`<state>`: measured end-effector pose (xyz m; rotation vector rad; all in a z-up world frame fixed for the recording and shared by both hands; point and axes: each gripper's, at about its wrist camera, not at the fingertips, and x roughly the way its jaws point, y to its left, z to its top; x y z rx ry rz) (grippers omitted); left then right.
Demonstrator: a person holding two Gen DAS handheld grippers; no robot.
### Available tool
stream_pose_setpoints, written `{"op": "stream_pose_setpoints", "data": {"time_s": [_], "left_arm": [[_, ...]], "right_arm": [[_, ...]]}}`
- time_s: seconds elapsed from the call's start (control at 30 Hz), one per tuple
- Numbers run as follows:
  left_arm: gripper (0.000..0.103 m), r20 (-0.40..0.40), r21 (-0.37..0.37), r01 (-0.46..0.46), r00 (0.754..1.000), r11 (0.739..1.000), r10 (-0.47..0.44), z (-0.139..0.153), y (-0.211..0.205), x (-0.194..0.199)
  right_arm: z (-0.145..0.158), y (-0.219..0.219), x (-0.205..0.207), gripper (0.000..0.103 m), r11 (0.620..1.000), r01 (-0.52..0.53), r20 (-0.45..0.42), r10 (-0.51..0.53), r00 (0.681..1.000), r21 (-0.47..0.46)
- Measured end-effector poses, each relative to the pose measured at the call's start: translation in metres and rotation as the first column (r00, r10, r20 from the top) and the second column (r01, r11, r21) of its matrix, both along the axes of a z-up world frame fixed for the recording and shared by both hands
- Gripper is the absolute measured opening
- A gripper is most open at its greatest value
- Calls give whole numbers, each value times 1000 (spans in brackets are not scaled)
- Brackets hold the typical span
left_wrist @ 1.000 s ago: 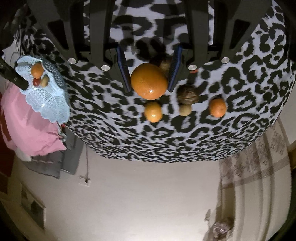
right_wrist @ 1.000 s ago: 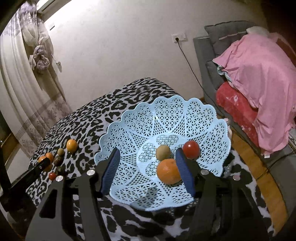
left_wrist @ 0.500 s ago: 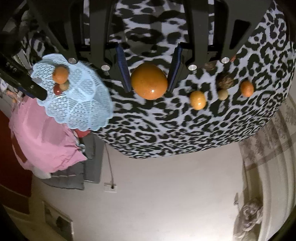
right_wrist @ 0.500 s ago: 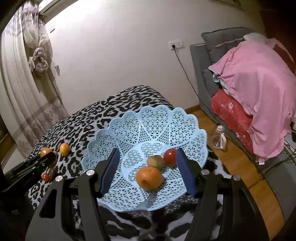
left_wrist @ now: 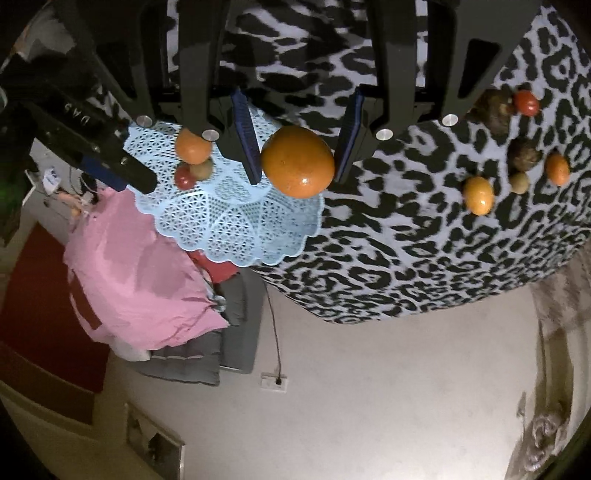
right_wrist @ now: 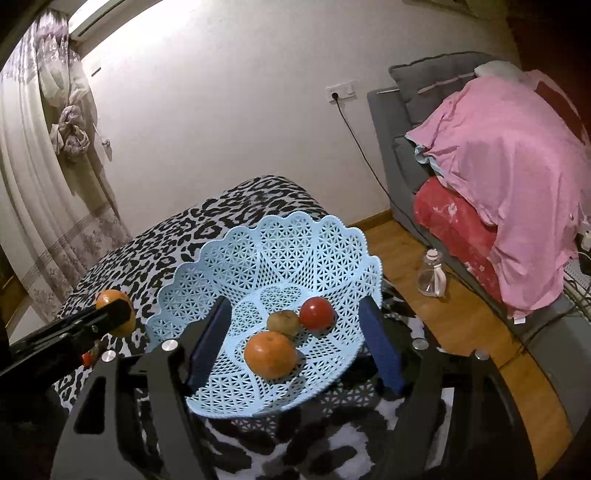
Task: Organize fruits
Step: 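Carry the large orange into the blue basket and release it with the left gripper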
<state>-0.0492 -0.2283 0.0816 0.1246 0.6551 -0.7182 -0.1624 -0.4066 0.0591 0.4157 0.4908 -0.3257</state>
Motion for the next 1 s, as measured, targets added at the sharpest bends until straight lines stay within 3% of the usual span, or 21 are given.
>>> {"op": "stream_pose_setpoints", "data": {"time_s": [0.27, 0.33, 0.53, 0.73, 1.0], "left_arm": [[41, -13, 14, 34, 999, 999, -34, -3, -19, -2], [42, -10, 19, 37, 999, 999, -37, -4, -23, -3], [62, 31, 28, 30, 999, 999, -31, -1, -24, -7], [86, 74, 57, -18, 997, 998, 13, -1, -21, -7], [91, 172, 126, -107, 982, 986, 84, -2, -12, -10]], "right_arm": [[-3, -5, -3, 74, 1000, 12, 10, -12, 1000, 19], [-2, -7, -4, 79, 1000, 21, 16, -21, 1000, 23], [-5, -12, -6, 80, 999, 35, 16, -35, 999, 40], [-5, -11, -7, 89, 998, 41, 19, -42, 999, 46], [-5, -10, -8, 91, 997, 56, 16, -57, 998, 56]]}}
